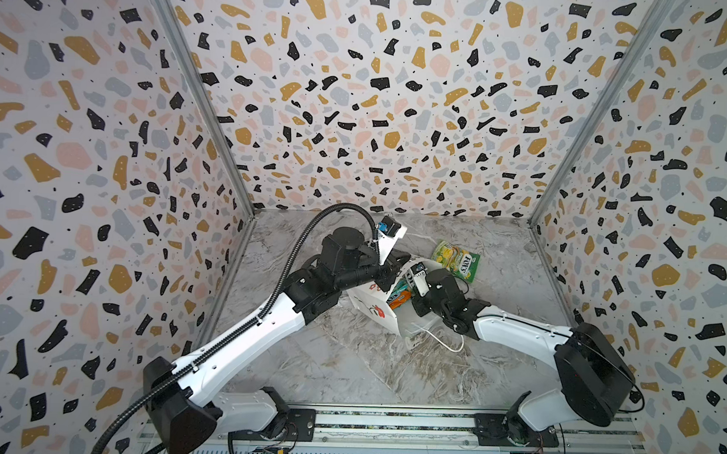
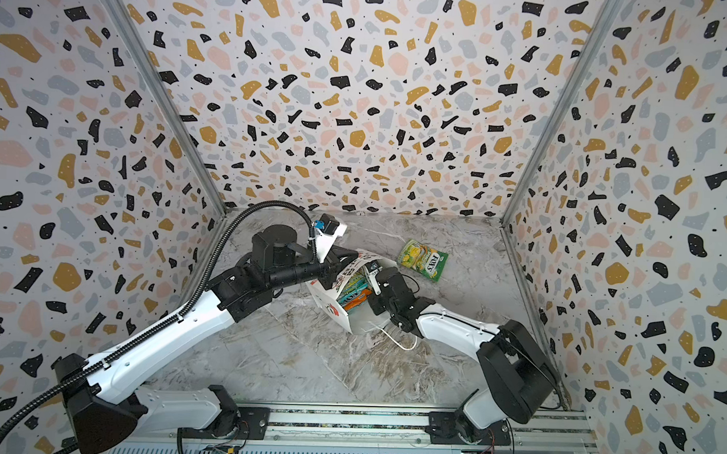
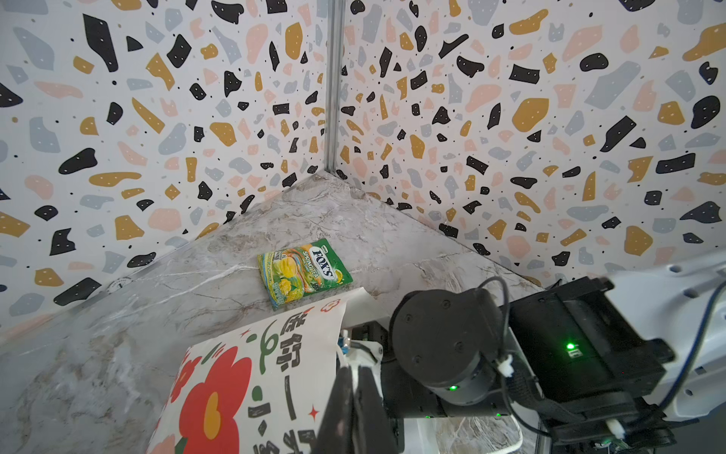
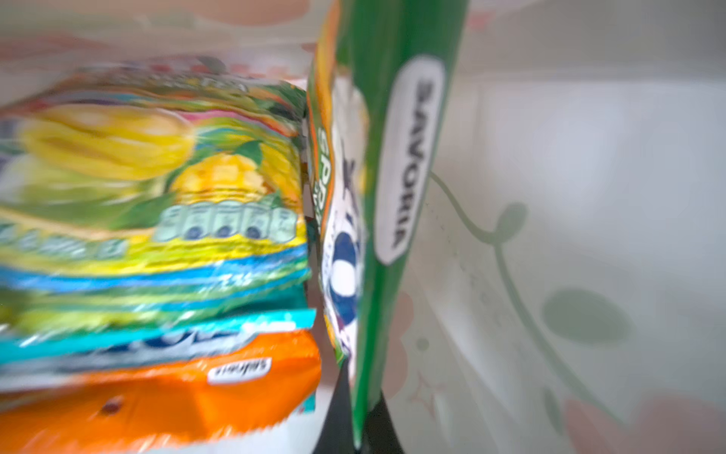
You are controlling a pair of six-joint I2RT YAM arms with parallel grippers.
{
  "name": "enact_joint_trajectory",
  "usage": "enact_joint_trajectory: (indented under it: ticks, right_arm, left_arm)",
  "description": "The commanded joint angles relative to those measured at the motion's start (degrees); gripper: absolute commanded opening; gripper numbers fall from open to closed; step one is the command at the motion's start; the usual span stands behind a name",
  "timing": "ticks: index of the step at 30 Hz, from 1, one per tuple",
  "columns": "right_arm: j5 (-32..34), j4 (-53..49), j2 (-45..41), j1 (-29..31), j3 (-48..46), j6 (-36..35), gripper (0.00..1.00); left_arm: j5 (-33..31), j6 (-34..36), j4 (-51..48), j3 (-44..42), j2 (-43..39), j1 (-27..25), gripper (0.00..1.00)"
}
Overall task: Take the snacks out of the paper bag
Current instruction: 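Close the right gripper on the green FOX'S packet standing upright inside, then lift the green packet out of the bag with the right gripper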
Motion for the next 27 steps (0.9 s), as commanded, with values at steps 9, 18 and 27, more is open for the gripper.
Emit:
enact_joint_trajectory:
  ticks: [9, 18, 27]
  right_arm:
    - [-2.42, -5.21, -13.41, 1.11, -1.41, -1.18, 0.0]
    - [-4.53, -11.84, -25.51, 1.42, -0.5, -0.81, 0.0]
    - [-4.04, -16.77, -34.36, 1.49, 3.86, -1.12, 0.0]
  left_arm:
    - [-0.13, 0.19, 1.25, 0.05, 0.08, -0.2, 0.0]
    - [0.03, 0.22, 1.23, 0.04, 0.34, -0.21, 0.0]
    - [0.22, 0.02, 1.32, 0.02, 0.61, -0.21, 0.0]
